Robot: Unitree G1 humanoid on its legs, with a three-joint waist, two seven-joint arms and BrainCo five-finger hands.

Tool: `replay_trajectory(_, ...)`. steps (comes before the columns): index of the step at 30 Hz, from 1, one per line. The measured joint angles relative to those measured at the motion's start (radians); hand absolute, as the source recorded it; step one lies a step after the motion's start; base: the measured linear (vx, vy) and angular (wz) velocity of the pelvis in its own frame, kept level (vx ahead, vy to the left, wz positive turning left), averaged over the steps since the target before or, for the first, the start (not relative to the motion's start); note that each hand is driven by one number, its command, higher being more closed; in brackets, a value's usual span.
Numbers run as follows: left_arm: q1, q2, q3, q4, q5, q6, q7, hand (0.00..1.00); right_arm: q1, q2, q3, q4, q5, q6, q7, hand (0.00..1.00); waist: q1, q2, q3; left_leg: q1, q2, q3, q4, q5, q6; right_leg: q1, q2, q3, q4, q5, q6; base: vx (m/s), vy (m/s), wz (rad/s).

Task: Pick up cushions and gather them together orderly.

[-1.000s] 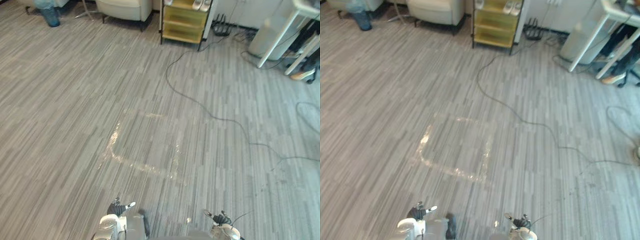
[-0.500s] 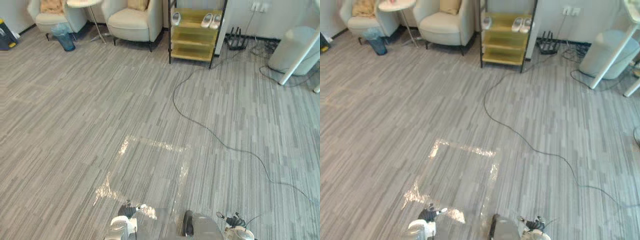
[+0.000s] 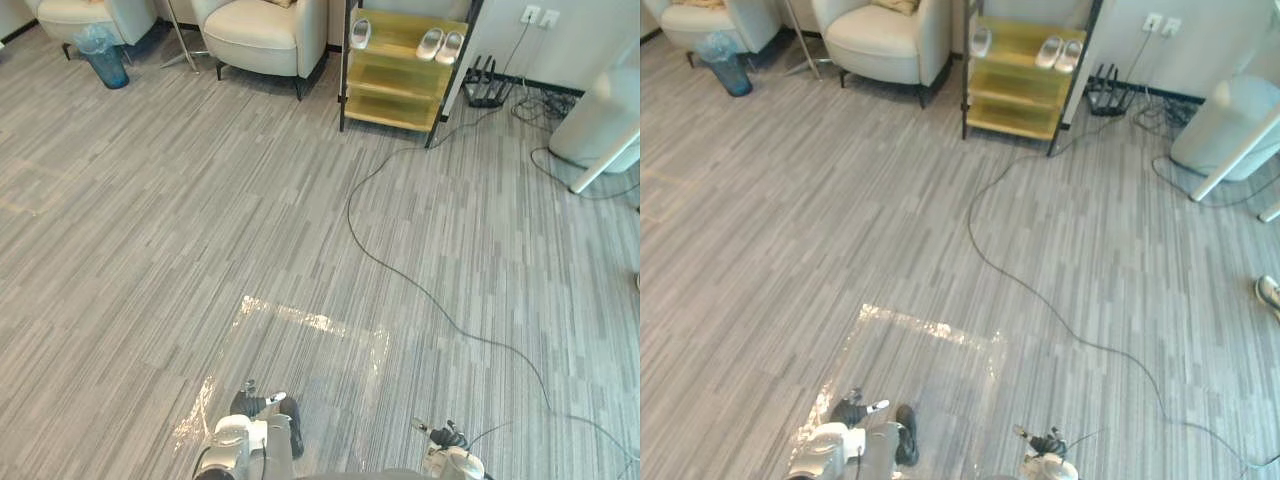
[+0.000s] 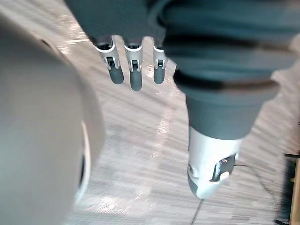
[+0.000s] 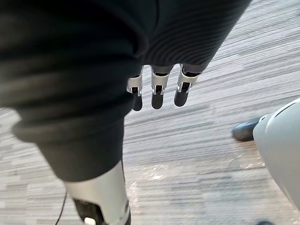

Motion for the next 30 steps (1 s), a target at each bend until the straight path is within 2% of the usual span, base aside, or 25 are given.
replay_trajectory(1,-0.006,0.011,-0.015,0.019,0.0,0.004,-0.003,0.0,-0.005,0.006,0.001,-0.001,-0.001,0.001,0.002,0.0,-0.009,-0.016,0.008,0.039,-0.03,0.0,-0.018,-0.02,0.013,-0.074,-0.041,0.009,0.19,0.025,0.067,0.54,0.148,0.0)
replay_trajectory(2,-0.021,0.025,-0.032,0.035,-0.001,0.01,-0.002,0.0,-0.004,0.007,0.001,0.001,-0.001,0.005,0.006,0.0,-0.011,-0.026,0.028,0.122,-0.055,0.003,-0.051,-0.045,0.019,-0.194,-0.072,0.0,0.436,-0.01,0.065,0.63,0.111,0.16)
replay_trajectory(4,-0.008,0.026,-0.033,0.034,-0.002,0.017,-0.001,0.0,0.001,0.005,0.001,-0.004,0.002,0.005,0.008,0.0,-0.013,-0.017,0.035,0.205,-0.058,0.004,-0.096,-0.051,0.017,-0.241,-0.075,-0.056,0.478,-0.076,0.01,0.49,0.028,0.04)
replay_trajectory(5,0.004,0.026,-0.039,0.034,-0.006,0.018,-0.001,0.0,-0.004,-0.008,0.016,-0.004,-0.001,0.002,0.009,0.0,-0.016,0.001,0.045,0.287,-0.049,0.006,-0.144,-0.051,0.017,-0.281,-0.065,-0.14,0.436,-0.117,-0.034,0.35,-0.013,0.03)
replay_trajectory(6,0.004,0.025,-0.04,0.034,-0.011,0.018,-0.001,0.0,-0.007,-0.01,0.02,-0.004,-0.001,0.001,0.01,0.0,-0.015,0.003,0.046,0.31,-0.044,0.006,-0.156,-0.051,0.017,-0.298,-0.057,-0.169,0.407,-0.126,-0.045,0.5,-0.069,0.15)
replay_trajectory(7,0.012,0.025,-0.04,0.034,-0.021,0.017,-0.001,0.0,-0.012,-0.01,0.022,-0.004,-0.001,0.0,0.011,0.0,-0.015,0.006,0.045,0.347,-0.032,0.005,-0.17,-0.051,0.016,-0.34,-0.033,-0.218,0.297,-0.123,-0.054,0.48,-0.118,0.31)
replay_trajectory(8,0.02,0.027,-0.04,0.034,-0.022,0.017,-0.001,0.0,-0.017,-0.011,0.023,-0.003,-0.001,0.001,0.011,0.0,-0.016,0.0,0.043,0.372,-0.032,0.003,-0.185,-0.056,0.005,-0.372,-0.015,-0.252,0.165,-0.081,-0.065,0.4,-0.107,0.33)
replay_trajectory(9,0.023,0.028,-0.04,0.034,-0.023,0.016,-0.001,0.0,-0.016,-0.011,0.023,-0.003,-0.001,0.001,0.011,0.0,-0.016,-0.004,0.04,0.375,-0.033,0.003,-0.188,-0.058,-0.002,-0.376,-0.008,-0.258,0.108,-0.044,-0.072,0.4,-0.125,0.4)
replay_trajectory(10,0.022,0.044,-0.036,0.037,-0.028,0.015,-0.002,0.0,-0.008,-0.016,0.028,0.003,-0.003,0.001,0.012,0.0,-0.02,-0.041,0.036,0.395,-0.061,-0.026,-0.186,-0.087,-0.046,-0.39,0.005,-0.248,-0.019,0.111,-0.149,0.42,-0.124,0.19)
replay_trajectory(11,0.021,0.022,-0.028,0.05,-0.031,0.017,0.002,0.0,-0.007,-0.041,0.026,0.005,-0.005,0.0,0.011,0.0,-0.016,0.013,0.027,0.403,-0.026,-0.058,-0.182,-0.093,-0.06,-0.386,0.027,-0.245,0.015,0.093,-0.154,0.42,-0.124,0.15)
replay_trajectory(12,0.022,0.019,-0.028,0.053,-0.03,0.017,0.001,0.0,-0.006,-0.044,0.025,0.005,-0.007,0.0,0.011,0.0,-0.016,0.02,0.023,0.401,-0.023,-0.063,-0.181,-0.092,-0.061,-0.386,0.03,-0.246,0.013,0.091,-0.155,0.36,-0.12,-0.06)
replay_trajectory(13,0.024,0.004,-0.028,0.056,-0.029,0.017,0.0,0.0,-0.004,-0.058,0.016,0.006,-0.01,-0.001,0.011,0.0,-0.017,0.04,0.021,0.402,-0.01,-0.076,-0.166,-0.091,-0.062,-0.368,0.043,-0.255,-0.003,0.064,-0.149,0.32,-0.136,0.04)
replay_trajectory(14,0.017,-0.012,-0.027,0.058,-0.028,0.018,0.0,0.0,-0.004,-0.062,0.0,0.01,-0.009,0.001,0.01,0.0,-0.019,0.059,0.027,0.388,0.01,-0.082,-0.097,-0.092,-0.064,-0.34,0.056,-0.264,-0.021,0.039,-0.147,0.38,-0.168,0.11)
replay_trajectory(15,0.01,-0.014,-0.023,0.056,-0.028,0.018,-0.001,0.0,0.002,-0.062,-0.011,0.009,-0.003,0.0,0.009,0.0,-0.021,0.066,0.029,0.356,0.029,-0.085,-0.012,-0.088,-0.071,-0.315,0.066,-0.272,-0.036,0.033,-0.149,0.33,-0.163,0.18)
replay_trajectory(16,0.008,-0.022,-0.004,0.05,-0.028,0.018,-0.002,0.0,0.01,-0.06,-0.019,0.002,0.001,0.0,0.006,0.0,-0.022,0.072,0.034,0.299,0.065,-0.087,0.154,-0.057,-0.106,-0.267,0.079,-0.283,-0.07,0.027,-0.154,0.35,-0.103,0.12)
replay_trajectory(17,0.008,-0.026,0.01,0.023,-0.029,0.016,-0.002,0.0,0.022,-0.047,-0.004,-0.005,0.002,-0.001,0.005,0.0,-0.015,0.063,0.045,0.205,0.127,-0.075,0.384,-0.062,-0.085,-0.189,0.086,-0.285,-0.096,0.002,-0.163,0.29,-0.07,0.04)
replay_trajectory(19,0.008,-0.029,0.008,0.011,-0.029,0.015,-0.002,0.0,0.025,-0.04,-0.007,-0.005,0.002,-0.001,0.004,0.0,-0.015,0.056,0.048,0.169,0.138,-0.063,0.399,-0.079,-0.08,-0.15,0.086,-0.285,-0.111,-0.005,-0.16,0.24,-0.015,-0.06)
replay_trajectory(21,0.007,-0.033,0.0,0.001,-0.029,0.013,-0.004,0.0,0.021,-0.027,-0.02,-0.006,0.003,-0.001,0.004,0.0,-0.013,0.054,0.048,0.116,0.133,-0.05,0.294,-0.092,-0.076,-0.126,0.078,-0.269,-0.126,-0.015,-0.144,0.2,0.021,-0.2)
replay_trajectory(22,0.003,-0.034,-0.001,-0.005,-0.029,0.011,-0.004,0.0,0.019,-0.022,-0.03,-0.005,0.003,-0.001,0.004,0.0,-0.013,0.054,0.047,0.093,0.111,-0.07,0.19,-0.091,-0.076,-0.125,0.071,-0.256,-0.125,-0.022,-0.133,0.19,0.103,-0.33)
replay_trajectory(23,0.001,-0.035,-0.005,-0.002,-0.03,0.012,-0.003,0.0,0.018,-0.024,-0.041,-0.003,0.004,0.0,0.003,0.0,-0.012,0.056,0.046,0.09,0.064,-0.13,0.018,-0.059,-0.092,-0.129,0.062,-0.233,-0.12,-0.029,-0.113,0.19,0.134,-0.4)
replay_trajectory(24,0.003,-0.034,-0.011,0.0,-0.03,0.01,-0.002,0.0,0.018,-0.029,-0.041,-0.001,0.003,0.0,0.004,0.0,-0.01,0.06,0.044,0.094,0.043,-0.171,-0.064,0.009,-0.113,-0.13,0.064,-0.221,-0.12,-0.034,-0.1,0.26,0.206,-0.58)
replay_trajectory(25,0.0,-0.028,-0.019,0.011,-0.035,0.006,-0.002,0.0,0.018,-0.026,-0.04,0.007,0.0,0.002,0.002,0.0,-0.005,0.05,0.041,0.123,0.019,-0.179,-0.093,0.064,-0.105,-0.129,0.057,-0.187,-0.119,-0.04,-0.077,0.21,0.164,-0.41)
replay_trajectory(28,-0.01,0.001,-0.041,0.042,-0.038,0.006,-0.002,0.0,0.029,-0.02,-0.051,0.007,-0.002,0.013,0.004,0.0,-0.019,0.008,0.022,0.141,-0.029,-0.158,-0.118,0.06,-0.09,-0.11,0.013,-0.172,-0.142,-0.038,-0.045,0.24,0.137,-0.1)
replay_trajectory(30,-0.012,0.013,-0.062,0.054,-0.038,0.006,-0.002,0.0,0.039,-0.02,-0.077,0.018,-0.001,0.019,0.002,0.0,-0.023,-0.006,0.013,0.164,-0.061,-0.159,-0.139,0.056,-0.082,-0.08,-0.01,-0.172,-0.186,-0.026,-0.025,0.25,0.144,0.05)
